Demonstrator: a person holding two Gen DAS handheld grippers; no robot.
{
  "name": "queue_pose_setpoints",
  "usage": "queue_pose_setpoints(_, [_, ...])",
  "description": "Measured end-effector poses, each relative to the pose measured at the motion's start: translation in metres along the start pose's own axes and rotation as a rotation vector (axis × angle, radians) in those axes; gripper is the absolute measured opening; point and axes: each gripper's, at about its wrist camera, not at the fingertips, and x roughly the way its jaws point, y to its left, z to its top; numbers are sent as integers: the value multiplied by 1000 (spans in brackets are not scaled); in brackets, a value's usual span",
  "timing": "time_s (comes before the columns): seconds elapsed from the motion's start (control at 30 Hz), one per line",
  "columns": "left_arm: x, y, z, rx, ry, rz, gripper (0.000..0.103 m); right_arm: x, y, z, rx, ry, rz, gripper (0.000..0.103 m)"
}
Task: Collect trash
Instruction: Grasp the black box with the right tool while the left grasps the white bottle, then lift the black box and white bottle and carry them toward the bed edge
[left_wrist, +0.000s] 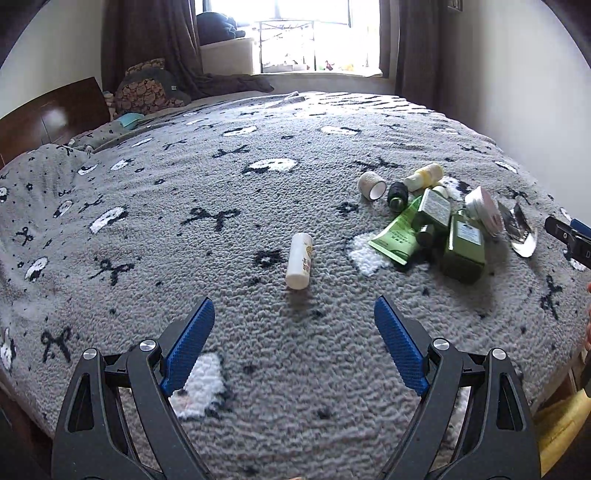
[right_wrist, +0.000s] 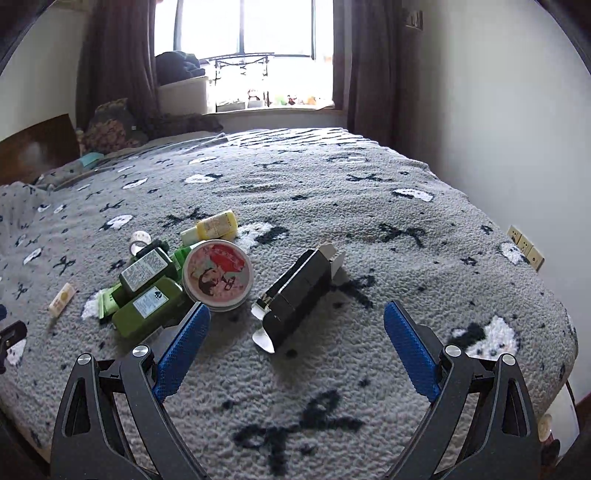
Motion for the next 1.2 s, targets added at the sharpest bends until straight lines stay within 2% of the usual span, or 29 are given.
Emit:
queue_pose_setpoints(0.17, [44, 0, 11, 3, 19, 22, 82, 35, 18, 6, -2, 41, -24, 87])
queue_pose_setpoints(0.3, [70, 2, 17, -6, 27, 27, 75, 58, 22, 6, 1, 69, -62, 79])
queue_pose_setpoints(0.37, [79, 2, 17, -8, 34, 23, 68, 66, 21, 4, 3, 80, -71, 64])
queue_pose_setpoints(0.43, [87, 2, 17, -14, 52, 0, 54, 71, 20, 3, 10, 91, -78, 53])
queue_pose_setpoints(0.47, [89, 2, 18, -15, 53, -9, 51, 73, 19, 3, 15, 97, -81, 47])
queue_pose_setpoints(0.53, [90, 2, 20, -15, 50, -29, 41, 77, 14, 3, 34, 116, -75, 41])
queue_pose_setpoints(0.6, [91, 2, 22, -16, 51, -52, 23, 80, 8, 2, 56, 130, -63, 33])
queue_pose_setpoints(0.63, [92, 2, 22, -17, 53, -54, 19, 81, 5, 1, 64, 136, -61, 28])
queue_pose_setpoints(0.67, [92, 2, 22, -18, 55, -56, 18, 81, 2, 1, 70, 139, -59, 21])
queue_pose_setpoints(0.77, [91, 1, 21, -12, 56, -57, 18, 82, -6, 0, 78, 152, -46, 10])
queue_pose_setpoints(0.87, [89, 1, 21, -21, 60, -65, 18, 81, -14, 0, 91, 165, -20, 9])
queue_pose_setpoints(1.0, [84, 0, 19, -36, 60, -85, 18, 72, -19, -2, 67, 153, -37, 8])
queue_pose_setpoints(1.2, [55, -9, 16, -15, 22, -92, 18, 37, -32, 2, 27, 79, -81, 7])
